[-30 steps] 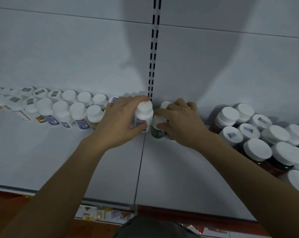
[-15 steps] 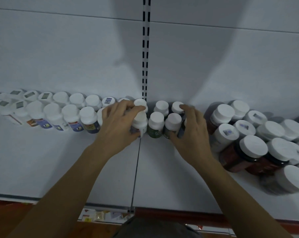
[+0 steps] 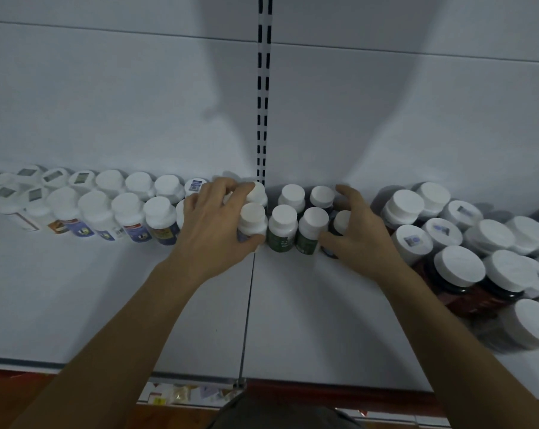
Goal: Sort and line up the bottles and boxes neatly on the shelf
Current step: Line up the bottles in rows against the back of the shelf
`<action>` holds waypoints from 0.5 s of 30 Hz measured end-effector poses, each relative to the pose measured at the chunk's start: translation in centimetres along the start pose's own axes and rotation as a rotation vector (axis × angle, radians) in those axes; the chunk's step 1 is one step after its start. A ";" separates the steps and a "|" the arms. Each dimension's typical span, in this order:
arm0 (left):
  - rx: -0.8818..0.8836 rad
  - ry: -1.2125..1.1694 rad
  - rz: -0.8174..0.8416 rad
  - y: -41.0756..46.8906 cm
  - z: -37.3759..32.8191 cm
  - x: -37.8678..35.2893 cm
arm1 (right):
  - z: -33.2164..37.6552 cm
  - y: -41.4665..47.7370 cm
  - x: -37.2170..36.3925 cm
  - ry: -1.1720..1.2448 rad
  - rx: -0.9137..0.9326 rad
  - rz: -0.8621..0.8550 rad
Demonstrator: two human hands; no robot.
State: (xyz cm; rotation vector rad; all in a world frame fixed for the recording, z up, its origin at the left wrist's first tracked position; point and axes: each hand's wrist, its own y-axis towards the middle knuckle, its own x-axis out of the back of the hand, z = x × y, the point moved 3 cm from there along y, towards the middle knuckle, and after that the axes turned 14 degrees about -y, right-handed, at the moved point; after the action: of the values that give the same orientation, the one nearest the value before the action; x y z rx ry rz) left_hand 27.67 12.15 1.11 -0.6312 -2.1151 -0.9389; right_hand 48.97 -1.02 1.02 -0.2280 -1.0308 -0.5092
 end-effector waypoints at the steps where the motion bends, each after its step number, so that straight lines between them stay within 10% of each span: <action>1: -0.002 0.017 0.010 0.0 0.1 -0.1 | 0.0 0.0 0.1 -0.003 -0.005 0.011; 15: 0.025 0.018 0.066 0.2 0.4 -0.4 | -0.3 0.8 0.7 0.210 -0.002 0.113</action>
State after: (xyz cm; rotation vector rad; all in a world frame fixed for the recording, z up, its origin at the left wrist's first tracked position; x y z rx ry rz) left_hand 27.89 12.53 0.73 -0.6734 -2.0745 -0.8779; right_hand 49.89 -0.65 1.47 -0.2282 -0.8085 -0.4218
